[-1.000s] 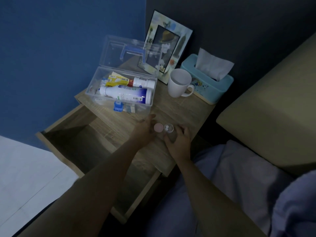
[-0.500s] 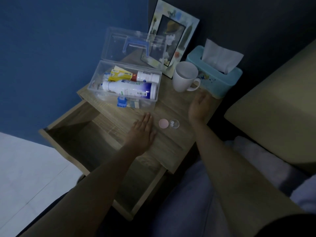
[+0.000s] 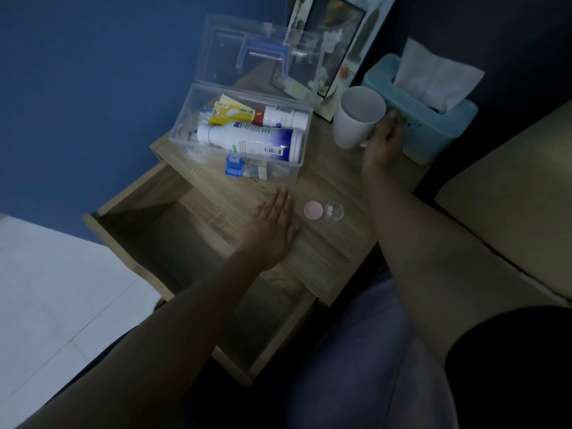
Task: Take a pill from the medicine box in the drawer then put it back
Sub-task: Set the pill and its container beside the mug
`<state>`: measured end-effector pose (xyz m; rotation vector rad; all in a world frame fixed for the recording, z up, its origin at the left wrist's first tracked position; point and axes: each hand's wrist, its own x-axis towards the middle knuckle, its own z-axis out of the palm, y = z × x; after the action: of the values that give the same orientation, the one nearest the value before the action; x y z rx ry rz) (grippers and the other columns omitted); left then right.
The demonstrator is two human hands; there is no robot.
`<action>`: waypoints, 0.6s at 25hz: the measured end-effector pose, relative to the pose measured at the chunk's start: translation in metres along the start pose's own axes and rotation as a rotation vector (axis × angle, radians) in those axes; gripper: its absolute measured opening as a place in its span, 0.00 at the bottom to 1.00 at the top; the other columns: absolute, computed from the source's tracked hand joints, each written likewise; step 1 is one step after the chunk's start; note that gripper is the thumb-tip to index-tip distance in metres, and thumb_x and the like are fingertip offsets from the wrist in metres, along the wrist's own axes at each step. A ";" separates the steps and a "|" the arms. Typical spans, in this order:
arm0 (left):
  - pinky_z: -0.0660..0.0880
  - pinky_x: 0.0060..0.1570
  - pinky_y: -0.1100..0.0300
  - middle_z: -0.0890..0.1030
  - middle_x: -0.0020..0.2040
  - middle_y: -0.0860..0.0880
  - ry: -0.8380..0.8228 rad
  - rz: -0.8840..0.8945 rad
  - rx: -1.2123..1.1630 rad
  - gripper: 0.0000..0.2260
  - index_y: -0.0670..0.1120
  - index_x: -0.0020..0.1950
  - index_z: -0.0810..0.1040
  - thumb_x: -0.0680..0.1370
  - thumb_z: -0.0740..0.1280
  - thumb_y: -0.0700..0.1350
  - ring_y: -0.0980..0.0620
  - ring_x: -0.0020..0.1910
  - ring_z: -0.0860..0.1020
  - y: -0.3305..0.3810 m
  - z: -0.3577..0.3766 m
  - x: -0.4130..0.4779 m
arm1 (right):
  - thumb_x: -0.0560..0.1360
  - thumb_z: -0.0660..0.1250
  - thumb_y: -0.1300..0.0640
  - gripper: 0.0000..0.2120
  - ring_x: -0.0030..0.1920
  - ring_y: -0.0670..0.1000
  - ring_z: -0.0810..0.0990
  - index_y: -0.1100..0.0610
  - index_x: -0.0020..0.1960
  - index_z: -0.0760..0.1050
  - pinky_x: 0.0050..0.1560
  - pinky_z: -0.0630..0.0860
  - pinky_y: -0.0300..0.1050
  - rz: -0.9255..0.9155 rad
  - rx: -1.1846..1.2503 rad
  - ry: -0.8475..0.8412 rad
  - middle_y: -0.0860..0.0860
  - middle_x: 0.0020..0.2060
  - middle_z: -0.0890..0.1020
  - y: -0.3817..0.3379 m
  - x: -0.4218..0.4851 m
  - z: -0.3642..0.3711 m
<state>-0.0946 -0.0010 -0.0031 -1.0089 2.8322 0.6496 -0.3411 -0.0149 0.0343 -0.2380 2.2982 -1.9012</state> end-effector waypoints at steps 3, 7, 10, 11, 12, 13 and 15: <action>0.41 0.72 0.58 0.48 0.79 0.45 0.012 0.002 0.024 0.28 0.44 0.77 0.48 0.81 0.47 0.55 0.50 0.78 0.45 0.000 0.001 0.000 | 0.81 0.53 0.55 0.16 0.38 0.46 0.74 0.55 0.38 0.71 0.30 0.67 0.26 0.045 0.145 -0.056 0.50 0.36 0.76 -0.005 -0.001 0.002; 0.40 0.71 0.58 0.47 0.79 0.45 0.017 0.009 0.033 0.28 0.44 0.77 0.47 0.81 0.47 0.55 0.51 0.78 0.44 0.000 0.003 0.001 | 0.81 0.53 0.59 0.15 0.38 0.42 0.73 0.53 0.37 0.68 0.36 0.69 0.27 0.029 0.232 -0.097 0.47 0.35 0.74 -0.020 -0.009 -0.001; 0.42 0.73 0.57 0.48 0.79 0.45 0.024 0.009 0.052 0.27 0.43 0.77 0.48 0.81 0.47 0.55 0.50 0.78 0.45 -0.001 0.004 0.001 | 0.80 0.56 0.59 0.10 0.37 0.38 0.78 0.55 0.42 0.72 0.39 0.73 0.28 0.060 0.354 -0.095 0.47 0.38 0.78 -0.016 -0.026 -0.013; 0.42 0.73 0.57 0.48 0.79 0.45 0.020 0.009 0.055 0.27 0.43 0.77 0.47 0.81 0.47 0.55 0.50 0.78 0.45 -0.001 0.004 0.002 | 0.80 0.56 0.59 0.10 0.37 0.35 0.78 0.53 0.42 0.73 0.38 0.74 0.27 0.068 0.398 -0.109 0.46 0.39 0.79 -0.012 -0.035 -0.017; 0.42 0.73 0.57 0.48 0.79 0.45 0.015 0.011 0.056 0.27 0.43 0.77 0.47 0.81 0.47 0.55 0.50 0.78 0.45 -0.001 0.003 0.002 | 0.79 0.57 0.59 0.10 0.37 0.34 0.79 0.51 0.42 0.73 0.38 0.74 0.27 0.076 0.423 -0.122 0.43 0.39 0.80 -0.009 -0.043 -0.021; 0.41 0.72 0.57 0.47 0.79 0.45 0.010 0.013 0.058 0.27 0.43 0.77 0.47 0.81 0.46 0.55 0.50 0.78 0.44 -0.001 0.003 0.002 | 0.79 0.57 0.58 0.11 0.37 0.33 0.78 0.50 0.41 0.73 0.37 0.74 0.27 0.087 0.435 -0.129 0.41 0.38 0.80 -0.007 -0.051 -0.024; 0.42 0.73 0.56 0.47 0.79 0.45 0.006 0.012 0.058 0.28 0.43 0.77 0.46 0.81 0.46 0.55 0.50 0.78 0.44 -0.001 0.003 0.001 | 0.78 0.57 0.56 0.11 0.35 0.33 0.78 0.49 0.39 0.72 0.36 0.73 0.28 0.117 0.434 -0.135 0.39 0.35 0.80 -0.003 -0.064 -0.028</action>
<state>-0.0955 -0.0010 -0.0065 -0.9866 2.8472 0.5624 -0.2843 0.0254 0.0432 -0.1670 1.7213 -2.1821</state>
